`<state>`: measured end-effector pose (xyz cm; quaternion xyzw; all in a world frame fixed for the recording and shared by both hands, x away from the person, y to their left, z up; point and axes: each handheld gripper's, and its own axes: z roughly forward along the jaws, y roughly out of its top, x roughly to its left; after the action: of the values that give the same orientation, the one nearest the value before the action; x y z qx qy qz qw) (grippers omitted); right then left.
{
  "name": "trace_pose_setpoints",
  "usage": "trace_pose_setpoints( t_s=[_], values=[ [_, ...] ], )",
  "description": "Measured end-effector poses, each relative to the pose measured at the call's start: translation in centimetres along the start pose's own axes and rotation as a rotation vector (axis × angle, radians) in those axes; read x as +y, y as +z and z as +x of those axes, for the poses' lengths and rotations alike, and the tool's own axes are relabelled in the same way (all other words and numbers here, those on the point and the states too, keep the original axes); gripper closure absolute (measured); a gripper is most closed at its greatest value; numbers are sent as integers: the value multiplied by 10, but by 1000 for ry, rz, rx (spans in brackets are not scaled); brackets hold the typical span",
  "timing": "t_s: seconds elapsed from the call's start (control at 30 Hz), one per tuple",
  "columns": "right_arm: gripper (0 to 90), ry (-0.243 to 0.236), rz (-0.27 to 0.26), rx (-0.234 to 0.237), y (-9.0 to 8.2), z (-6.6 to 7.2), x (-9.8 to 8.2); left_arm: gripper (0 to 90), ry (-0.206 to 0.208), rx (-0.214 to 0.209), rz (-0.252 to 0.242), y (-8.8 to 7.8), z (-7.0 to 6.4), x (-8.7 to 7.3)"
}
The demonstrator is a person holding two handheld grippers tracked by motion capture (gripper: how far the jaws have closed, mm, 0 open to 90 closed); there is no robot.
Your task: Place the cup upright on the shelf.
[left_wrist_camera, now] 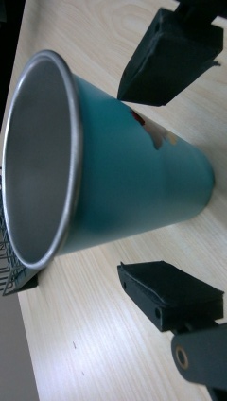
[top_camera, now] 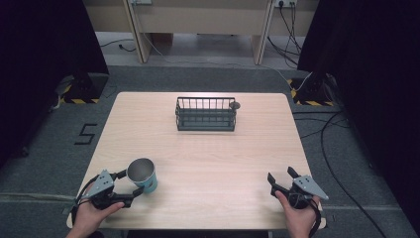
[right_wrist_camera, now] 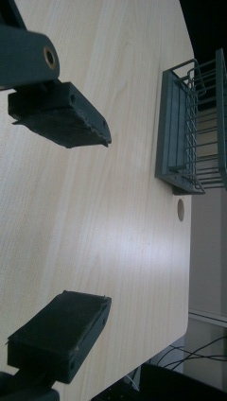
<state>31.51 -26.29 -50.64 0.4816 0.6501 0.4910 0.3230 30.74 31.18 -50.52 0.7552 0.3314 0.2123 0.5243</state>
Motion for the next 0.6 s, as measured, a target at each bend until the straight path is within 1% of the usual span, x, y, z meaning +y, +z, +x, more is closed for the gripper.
trace_pose_setpoints(
  t_s=[0.17, 0.2, 0.37, 0.47, 0.5, 0.57, 0.6],
  values=[
    [200, 3, 3, 1, 0, 0, 0, 145, 1, -13, 5, 6, -1, 2],
    [200, -3, 1, 2, 0, 0, 0, 145, 4, -19, 2, 10, -1, 3],
    [200, 6, 7, 6, 1, 0, 0, 144, 7, -24, -2, 18, -1, 6],
    [200, 8, 12, 9, 1, 0, -1, 145, 11, -25, -6, 20, -1, 8],
    [201, 0, 12, 8, 1, 0, -1, 145, 13, -30, -7, 21, -1, 9],
    [201, 5, 16, 11, 2, 0, -1, 153, 12, -36, -10, 22, -1, 10],
    [202, 6, 17, 12, 2, 0, -2, 153, 18, -40, -10, 23, 0, 11]
  ],
)
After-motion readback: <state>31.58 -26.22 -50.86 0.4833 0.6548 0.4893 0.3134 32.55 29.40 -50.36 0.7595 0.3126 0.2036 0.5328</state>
